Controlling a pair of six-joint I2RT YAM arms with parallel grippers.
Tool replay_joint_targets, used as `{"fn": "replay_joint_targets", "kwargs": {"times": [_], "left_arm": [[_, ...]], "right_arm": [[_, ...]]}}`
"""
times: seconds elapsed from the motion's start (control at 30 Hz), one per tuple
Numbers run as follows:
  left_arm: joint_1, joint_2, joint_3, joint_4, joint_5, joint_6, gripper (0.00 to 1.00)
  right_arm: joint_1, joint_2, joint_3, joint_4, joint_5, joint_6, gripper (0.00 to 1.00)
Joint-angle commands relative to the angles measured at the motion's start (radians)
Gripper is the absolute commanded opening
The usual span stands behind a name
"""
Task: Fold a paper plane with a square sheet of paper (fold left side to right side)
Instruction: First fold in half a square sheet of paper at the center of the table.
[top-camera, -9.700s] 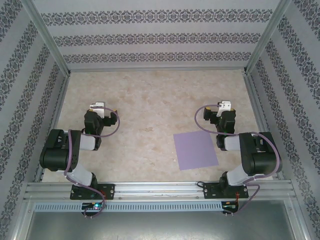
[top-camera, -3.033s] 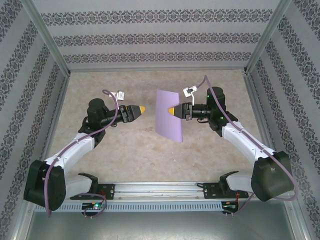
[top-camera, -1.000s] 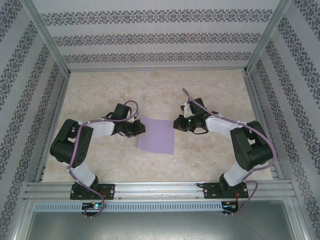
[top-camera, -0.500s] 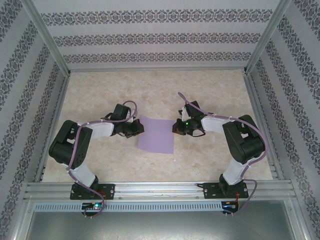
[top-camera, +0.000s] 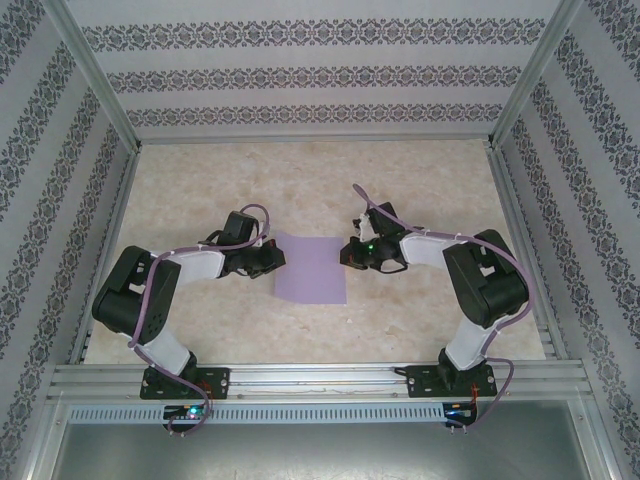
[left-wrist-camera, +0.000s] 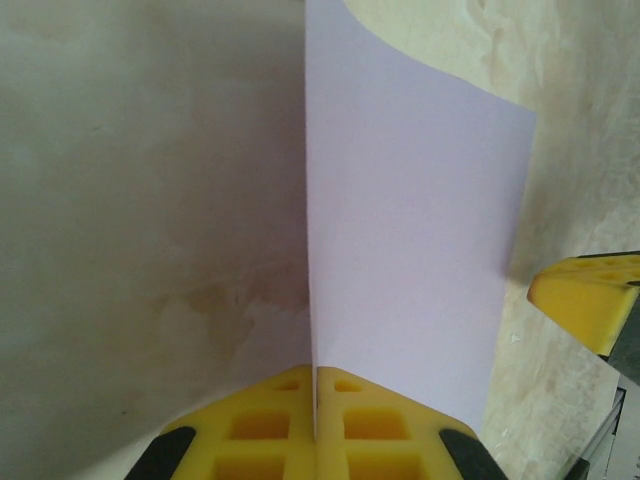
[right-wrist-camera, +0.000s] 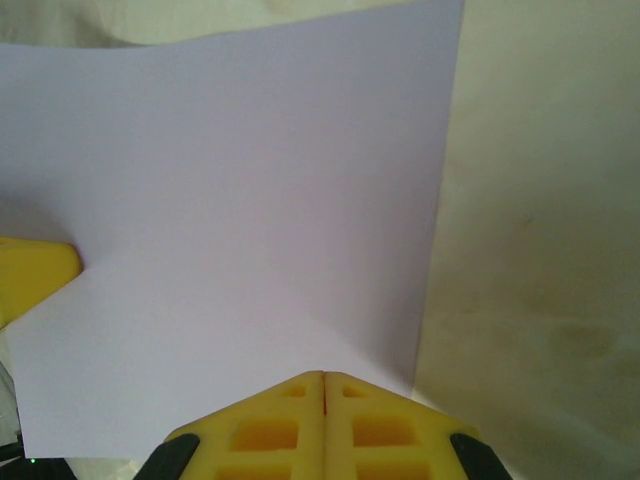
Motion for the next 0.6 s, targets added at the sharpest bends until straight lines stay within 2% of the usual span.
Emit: {"fn": "replay_joint_targets", "kwargs": {"times": [0.0,0.3,0.57], "left_arm": [[-0.003,-0.035,-0.019,0.037,-0.002,-0.020,0.01],[-0.006,-0.081,-0.005,0.065,0.056,-0.033,0.32],[-0.046,-0.090,0.039,0.099,0.113,-0.056,0.48]], "right_arm": [[0.012,0.038,0.008,-0.006,0.000,0.013,0.00],[0.013,0.075,0.016,-0.061,0.038,-0.011,0.00],[0.014,0.077,0.014,-0.060,0.046,-0.018,0.00]]}}
